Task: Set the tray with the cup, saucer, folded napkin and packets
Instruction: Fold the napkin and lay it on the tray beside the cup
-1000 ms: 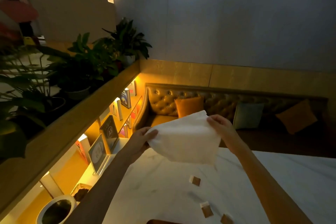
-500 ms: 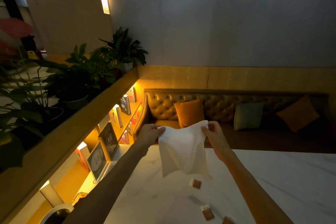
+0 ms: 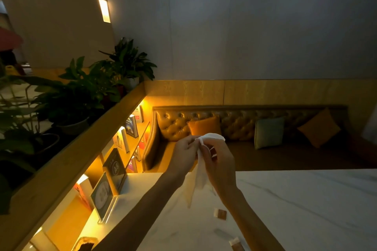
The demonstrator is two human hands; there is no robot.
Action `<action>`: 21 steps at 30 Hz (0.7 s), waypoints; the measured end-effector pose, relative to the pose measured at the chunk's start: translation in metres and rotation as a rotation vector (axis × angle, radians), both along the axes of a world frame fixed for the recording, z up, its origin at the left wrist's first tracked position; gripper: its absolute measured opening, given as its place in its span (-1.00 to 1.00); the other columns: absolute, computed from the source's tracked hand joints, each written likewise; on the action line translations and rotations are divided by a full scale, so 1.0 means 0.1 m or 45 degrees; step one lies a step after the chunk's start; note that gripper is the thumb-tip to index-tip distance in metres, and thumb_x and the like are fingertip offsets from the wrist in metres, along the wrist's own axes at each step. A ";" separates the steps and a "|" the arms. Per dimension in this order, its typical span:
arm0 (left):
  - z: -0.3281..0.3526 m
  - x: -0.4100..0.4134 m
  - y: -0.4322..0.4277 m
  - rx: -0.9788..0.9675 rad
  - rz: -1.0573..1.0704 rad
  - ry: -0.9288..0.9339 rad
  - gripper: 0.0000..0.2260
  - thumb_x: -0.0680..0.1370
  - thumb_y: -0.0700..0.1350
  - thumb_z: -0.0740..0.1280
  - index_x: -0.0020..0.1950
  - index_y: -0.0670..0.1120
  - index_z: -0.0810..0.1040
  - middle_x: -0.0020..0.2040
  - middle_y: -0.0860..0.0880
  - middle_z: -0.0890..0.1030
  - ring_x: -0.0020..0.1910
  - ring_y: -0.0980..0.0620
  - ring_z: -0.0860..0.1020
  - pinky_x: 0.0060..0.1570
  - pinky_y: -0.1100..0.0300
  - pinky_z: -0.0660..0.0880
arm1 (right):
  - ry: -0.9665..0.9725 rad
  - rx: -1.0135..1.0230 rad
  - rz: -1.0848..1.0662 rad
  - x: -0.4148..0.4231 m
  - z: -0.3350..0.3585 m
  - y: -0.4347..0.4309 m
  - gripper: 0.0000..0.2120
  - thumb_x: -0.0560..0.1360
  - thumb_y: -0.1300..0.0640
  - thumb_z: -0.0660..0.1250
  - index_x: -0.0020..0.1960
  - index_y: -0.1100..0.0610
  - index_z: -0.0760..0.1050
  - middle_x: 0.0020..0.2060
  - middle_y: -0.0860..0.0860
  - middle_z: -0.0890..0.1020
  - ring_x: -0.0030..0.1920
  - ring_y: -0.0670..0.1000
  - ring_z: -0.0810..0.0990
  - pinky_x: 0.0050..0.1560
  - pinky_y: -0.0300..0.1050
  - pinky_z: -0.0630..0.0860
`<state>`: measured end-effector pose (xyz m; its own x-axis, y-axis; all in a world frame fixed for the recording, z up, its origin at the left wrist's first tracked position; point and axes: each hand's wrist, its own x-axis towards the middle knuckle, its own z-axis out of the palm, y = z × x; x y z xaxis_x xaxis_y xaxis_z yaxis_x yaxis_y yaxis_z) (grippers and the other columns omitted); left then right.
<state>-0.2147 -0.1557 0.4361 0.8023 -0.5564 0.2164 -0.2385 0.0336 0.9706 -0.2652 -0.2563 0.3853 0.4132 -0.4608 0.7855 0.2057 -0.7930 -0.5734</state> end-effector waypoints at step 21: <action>0.28 0.45 0.66 -0.070 -0.146 -0.235 -0.78 0.58 -0.16 0.31 0.06 0.18 0.58 0.04 0.09 0.64 0.01 0.18 0.65 -0.15 0.31 0.61 | 0.377 -0.005 0.370 0.07 0.36 -0.23 -0.65 0.51 -0.16 0.27 0.22 -0.03 0.50 0.23 0.05 0.48 0.25 -0.01 0.46 0.16 0.12 0.57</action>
<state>-0.1700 -0.0899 0.4638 0.6781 -0.6251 0.3867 -0.4037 0.1228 0.9066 -0.2583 -0.2796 0.4217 0.7341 -0.2886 0.6146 0.2480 -0.7286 -0.6384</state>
